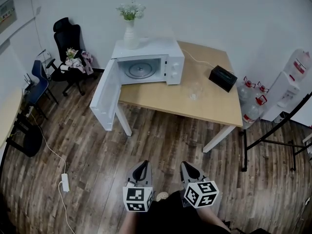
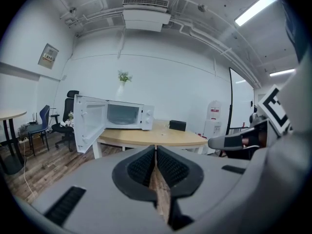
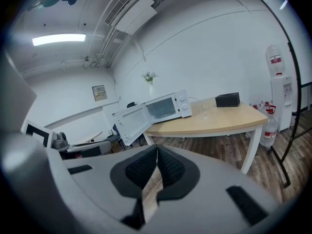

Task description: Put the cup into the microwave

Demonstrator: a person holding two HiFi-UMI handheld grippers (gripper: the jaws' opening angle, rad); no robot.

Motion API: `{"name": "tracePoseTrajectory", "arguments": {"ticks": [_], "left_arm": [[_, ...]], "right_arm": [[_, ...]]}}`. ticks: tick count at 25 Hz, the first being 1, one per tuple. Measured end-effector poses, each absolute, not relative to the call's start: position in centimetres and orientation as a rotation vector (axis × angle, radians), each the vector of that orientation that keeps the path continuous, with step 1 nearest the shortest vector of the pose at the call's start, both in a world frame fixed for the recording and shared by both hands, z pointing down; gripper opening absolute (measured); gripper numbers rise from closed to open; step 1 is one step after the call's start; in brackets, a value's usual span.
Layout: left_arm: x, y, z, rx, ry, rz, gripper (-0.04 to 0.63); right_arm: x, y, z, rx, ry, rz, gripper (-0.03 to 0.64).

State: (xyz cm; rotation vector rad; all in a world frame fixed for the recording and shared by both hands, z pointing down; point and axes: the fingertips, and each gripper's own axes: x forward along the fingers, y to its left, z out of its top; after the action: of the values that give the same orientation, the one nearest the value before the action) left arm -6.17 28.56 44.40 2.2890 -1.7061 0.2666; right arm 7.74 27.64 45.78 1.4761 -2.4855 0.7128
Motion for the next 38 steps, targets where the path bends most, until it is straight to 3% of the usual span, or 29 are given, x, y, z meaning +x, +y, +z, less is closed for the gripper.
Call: {"name": "tracePoseTrajectory", "arguments": {"ticks": [19, 38], "left_arm": [[-8.3, 28.1, 45.4, 2.199, -1.76, 0.278, 0.009], [-7.3, 17.9, 44.9, 2.212, -1.761, 0.252, 0.009]], "right_arm": [[6.4, 25.4, 47.6, 1.41, -2.456, 0.822, -0.006], [7.4, 15.6, 47.4, 1.419, -2.466, 0.863, -0.006]]}}
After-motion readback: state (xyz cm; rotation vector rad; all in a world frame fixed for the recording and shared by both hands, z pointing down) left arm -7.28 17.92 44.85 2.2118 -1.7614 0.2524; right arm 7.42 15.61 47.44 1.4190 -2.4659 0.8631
